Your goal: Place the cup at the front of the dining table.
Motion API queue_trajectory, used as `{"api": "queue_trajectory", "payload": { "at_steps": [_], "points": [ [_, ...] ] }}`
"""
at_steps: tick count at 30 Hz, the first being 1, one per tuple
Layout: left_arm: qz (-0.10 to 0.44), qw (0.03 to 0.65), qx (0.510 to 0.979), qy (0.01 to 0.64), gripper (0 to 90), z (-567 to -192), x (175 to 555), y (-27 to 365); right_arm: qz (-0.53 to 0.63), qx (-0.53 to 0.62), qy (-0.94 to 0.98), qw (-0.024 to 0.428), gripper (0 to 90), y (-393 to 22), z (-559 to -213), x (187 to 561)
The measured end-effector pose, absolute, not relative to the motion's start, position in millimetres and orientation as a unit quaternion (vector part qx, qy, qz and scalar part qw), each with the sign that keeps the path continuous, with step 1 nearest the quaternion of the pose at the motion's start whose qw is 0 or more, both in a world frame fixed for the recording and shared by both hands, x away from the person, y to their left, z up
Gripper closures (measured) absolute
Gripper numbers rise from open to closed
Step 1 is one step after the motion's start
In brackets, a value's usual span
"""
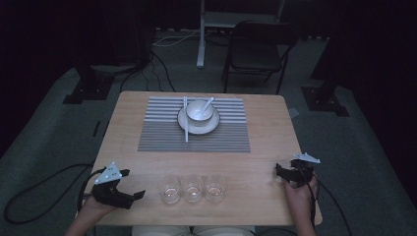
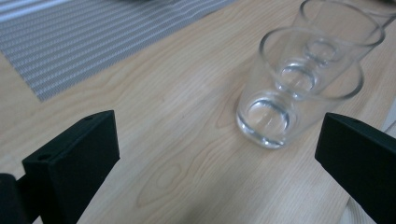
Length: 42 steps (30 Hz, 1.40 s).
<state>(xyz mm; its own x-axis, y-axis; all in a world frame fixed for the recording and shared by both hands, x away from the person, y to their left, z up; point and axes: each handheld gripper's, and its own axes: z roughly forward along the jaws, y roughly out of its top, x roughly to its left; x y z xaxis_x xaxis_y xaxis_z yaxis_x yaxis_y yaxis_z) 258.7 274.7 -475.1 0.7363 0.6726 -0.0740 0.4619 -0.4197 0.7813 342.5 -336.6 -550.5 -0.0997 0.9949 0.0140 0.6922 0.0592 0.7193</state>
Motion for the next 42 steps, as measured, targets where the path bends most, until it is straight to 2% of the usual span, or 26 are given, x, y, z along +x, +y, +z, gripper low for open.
{"api": "queue_trajectory", "payload": {
  "at_steps": [20, 42],
  "points": [
    [0.103, 0.429, 0.855, 0.273, 0.0, -455, 270, 231, 0.294, 0.620, 0.681, 0.257, 11.4, -337, -550, 342],
    [0.085, 0.413, 0.881, 0.216, 0.0, -443, 284, 180, 0.294, 0.619, 0.681, 0.258, 11.5, -337, -551, 342]
  ]
}}
